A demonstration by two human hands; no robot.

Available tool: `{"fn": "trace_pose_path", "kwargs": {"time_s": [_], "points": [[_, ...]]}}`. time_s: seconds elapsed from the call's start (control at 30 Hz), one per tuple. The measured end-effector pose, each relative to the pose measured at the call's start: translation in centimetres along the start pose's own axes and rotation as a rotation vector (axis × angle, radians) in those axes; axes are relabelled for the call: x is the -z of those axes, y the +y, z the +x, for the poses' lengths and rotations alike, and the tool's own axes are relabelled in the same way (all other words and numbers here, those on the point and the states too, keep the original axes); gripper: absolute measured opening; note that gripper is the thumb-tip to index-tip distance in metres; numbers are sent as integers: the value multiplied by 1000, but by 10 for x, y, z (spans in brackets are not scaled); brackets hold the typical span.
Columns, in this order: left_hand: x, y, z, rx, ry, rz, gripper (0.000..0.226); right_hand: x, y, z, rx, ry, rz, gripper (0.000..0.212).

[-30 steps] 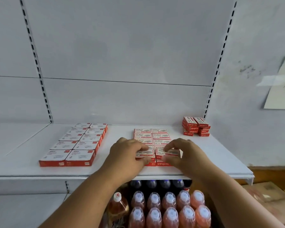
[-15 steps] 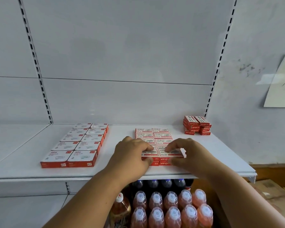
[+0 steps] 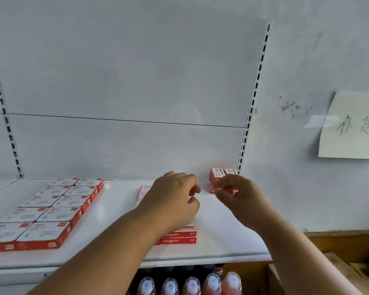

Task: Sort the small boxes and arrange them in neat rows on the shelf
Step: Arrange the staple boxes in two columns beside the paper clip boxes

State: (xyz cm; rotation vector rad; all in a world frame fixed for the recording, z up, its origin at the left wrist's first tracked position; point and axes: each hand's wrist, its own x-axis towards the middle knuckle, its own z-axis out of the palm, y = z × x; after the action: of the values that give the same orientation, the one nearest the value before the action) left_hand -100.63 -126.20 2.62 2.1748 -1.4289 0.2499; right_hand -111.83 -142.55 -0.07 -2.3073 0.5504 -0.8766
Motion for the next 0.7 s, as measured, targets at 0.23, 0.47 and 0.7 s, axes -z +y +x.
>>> {"fn": "trace_pose_path", "kwargs": {"time_s": [0.23, 0.47, 0.7], "points": [[-32, 37, 60, 138, -32, 39, 22, 42, 55, 56, 32, -51, -157, 26], [-70, 56, 127, 424, 17, 95, 15, 47, 102, 105, 24, -324, -277, 66], [-90, 55, 149, 710, -87, 121, 42, 47, 117, 119, 141, -304, -180, 77]]}}
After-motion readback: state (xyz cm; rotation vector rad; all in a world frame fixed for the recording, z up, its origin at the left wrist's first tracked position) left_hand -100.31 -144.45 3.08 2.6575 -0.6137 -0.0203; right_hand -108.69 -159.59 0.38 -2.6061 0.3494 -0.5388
